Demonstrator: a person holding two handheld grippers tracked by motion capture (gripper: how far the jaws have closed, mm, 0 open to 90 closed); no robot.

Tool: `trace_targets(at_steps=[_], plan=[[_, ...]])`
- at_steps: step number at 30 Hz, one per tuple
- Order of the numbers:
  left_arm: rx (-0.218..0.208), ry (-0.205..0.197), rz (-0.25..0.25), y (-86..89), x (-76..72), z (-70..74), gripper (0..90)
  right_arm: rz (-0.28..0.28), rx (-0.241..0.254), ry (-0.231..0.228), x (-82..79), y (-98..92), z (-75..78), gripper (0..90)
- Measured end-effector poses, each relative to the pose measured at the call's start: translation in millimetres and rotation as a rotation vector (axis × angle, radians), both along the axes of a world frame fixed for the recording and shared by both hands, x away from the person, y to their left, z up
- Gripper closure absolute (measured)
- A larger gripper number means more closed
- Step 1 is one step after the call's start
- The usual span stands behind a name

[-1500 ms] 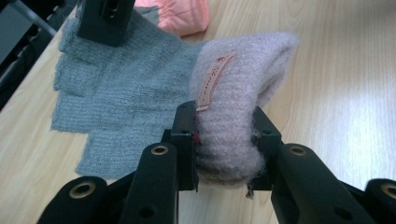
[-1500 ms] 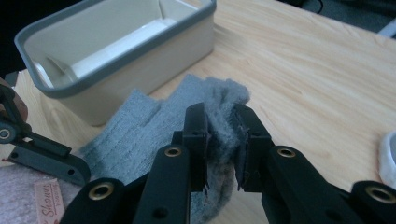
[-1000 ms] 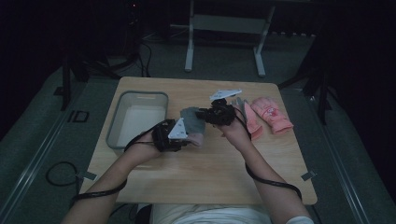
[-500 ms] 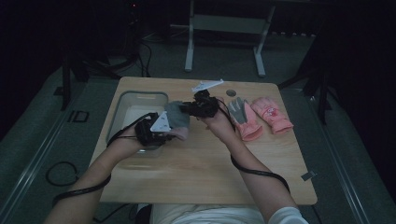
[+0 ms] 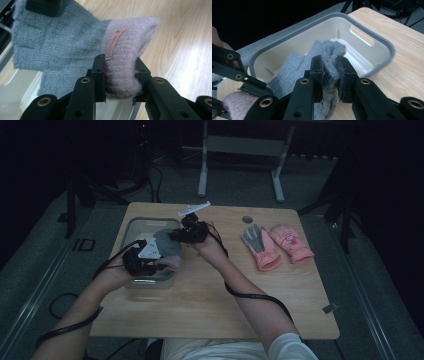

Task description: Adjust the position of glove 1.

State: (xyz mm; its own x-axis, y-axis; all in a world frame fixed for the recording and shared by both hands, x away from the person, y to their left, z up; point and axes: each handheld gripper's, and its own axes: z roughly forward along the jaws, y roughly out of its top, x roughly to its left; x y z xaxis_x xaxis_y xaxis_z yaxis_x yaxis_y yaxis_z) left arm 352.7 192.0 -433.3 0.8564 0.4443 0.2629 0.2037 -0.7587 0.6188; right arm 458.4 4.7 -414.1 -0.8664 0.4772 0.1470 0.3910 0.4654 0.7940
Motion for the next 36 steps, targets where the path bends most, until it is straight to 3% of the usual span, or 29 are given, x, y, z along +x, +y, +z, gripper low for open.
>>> trace_targets(at_steps=[5, 9, 15, 17, 19, 23, 24, 28, 31, 33, 36], plan=[[0.009, 0.016, 0.007, 26.4, 4.2, -2.3, 69.3, 0.012, 0.007, 0.015, 3.9, 19.9, -3.2, 77.1], [0.019, 0.022, 0.002, 32.8, 7.4, -3.3, 69.3, 0.012, 0.005, 0.018, 5.9, 26.7, -5.1, 77.1], [0.052, 0.068, 0.004, 47.9, 28.6, -13.7, 69.2, -0.009, -0.007, 0.048, 19.5, 40.7, -18.6, 77.0], [0.053, 0.085, 0.006, 48.7, 32.7, -17.4, 69.1, -0.014, -0.010, 0.057, 21.7, 41.5, -21.6, 77.0], [0.081, 0.107, 0.000, 47.7, 39.8, -25.7, 69.1, -0.034, -0.016, 0.087, 28.8, 44.2, -36.4, 77.0], [0.110, 0.140, -0.002, 46.0, 49.4, -33.7, 69.0, -0.052, -0.033, 0.102, 34.1, 47.0, -51.6, 76.9], [0.114, 0.175, -0.004, 45.3, 57.9, -38.1, 69.0, -0.061, -0.039, 0.109, 35.8, 47.3, -55.6, 76.8], [0.133, 0.194, -0.015, 41.4, 69.0, -45.8, 68.9, -0.084, -0.055, 0.124, 41.4, 47.0, -65.7, 75.7], [0.154, 0.194, -0.029, 38.2, 74.4, -47.3, 68.9, -0.104, -0.059, 0.121, 43.9, 44.9, -68.5, 71.2], [0.154, 0.197, -0.029, 37.2, 75.4, -47.8, 68.9, -0.117, -0.045, 0.114, 44.9, 41.1, -67.8, 63.2], [0.155, 0.218, -0.034, 35.5, 78.6, -48.8, 68.7, -0.127, -0.023, 0.111, 44.9, 35.1, -64.9, 61.8]])
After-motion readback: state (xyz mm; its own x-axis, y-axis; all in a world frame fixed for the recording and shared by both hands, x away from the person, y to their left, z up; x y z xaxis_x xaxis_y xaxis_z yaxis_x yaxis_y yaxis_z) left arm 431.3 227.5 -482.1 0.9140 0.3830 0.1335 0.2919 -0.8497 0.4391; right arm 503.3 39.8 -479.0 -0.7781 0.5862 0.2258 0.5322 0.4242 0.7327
